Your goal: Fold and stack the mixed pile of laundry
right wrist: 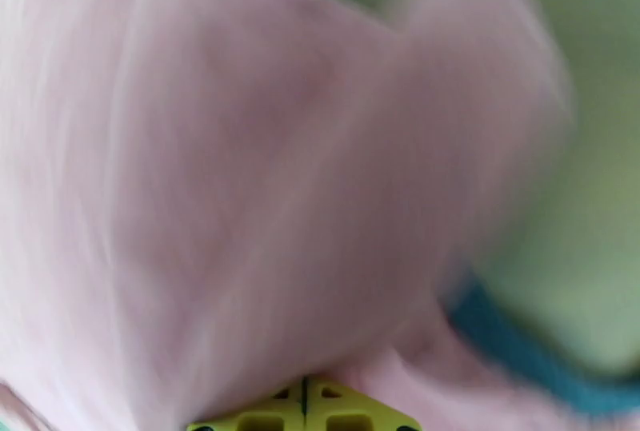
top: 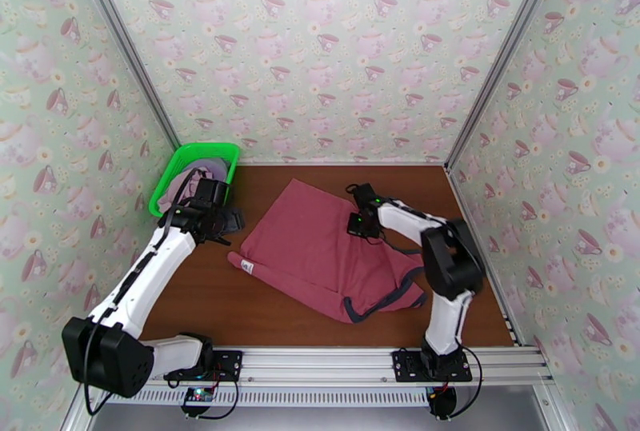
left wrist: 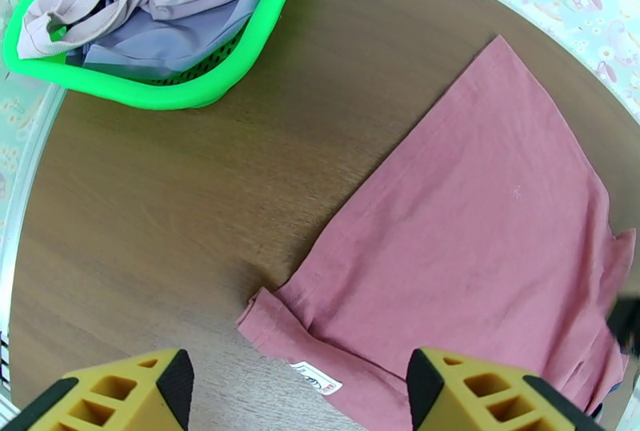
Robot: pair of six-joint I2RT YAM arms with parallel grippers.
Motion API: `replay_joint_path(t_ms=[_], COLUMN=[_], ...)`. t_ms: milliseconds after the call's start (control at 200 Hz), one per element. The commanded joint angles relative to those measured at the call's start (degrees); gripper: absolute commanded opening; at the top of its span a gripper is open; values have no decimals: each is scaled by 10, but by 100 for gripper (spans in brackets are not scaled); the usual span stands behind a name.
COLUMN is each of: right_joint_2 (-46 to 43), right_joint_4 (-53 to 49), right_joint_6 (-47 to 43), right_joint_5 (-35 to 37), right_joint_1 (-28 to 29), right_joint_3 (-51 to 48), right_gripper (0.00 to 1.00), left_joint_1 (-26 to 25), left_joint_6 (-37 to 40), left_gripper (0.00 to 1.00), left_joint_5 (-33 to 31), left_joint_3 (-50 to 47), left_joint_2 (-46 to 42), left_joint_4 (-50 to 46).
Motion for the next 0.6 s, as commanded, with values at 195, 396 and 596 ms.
replay_joint_path(t_ms=[195, 396, 596], right_joint_2=[218, 391, 376], right_joint_4=[-173, -314, -175], right_joint_6=[-36, -73, -50], right_joint_5=[19, -24, -148], right_joint_1=[-73, -146, -198], right_joint_3=[326, 695, 664], right_gripper=[0, 0, 0], left_joint_1=[-1, -10, -40], left_joint_6=[6, 5, -3], left_gripper=[74, 74, 71], left_joint_5=[-17, 13, 43], left_joint_3=[34, 32, 39], left_joint_2=[-7, 22, 108], left_joint_4=[-32, -24, 11])
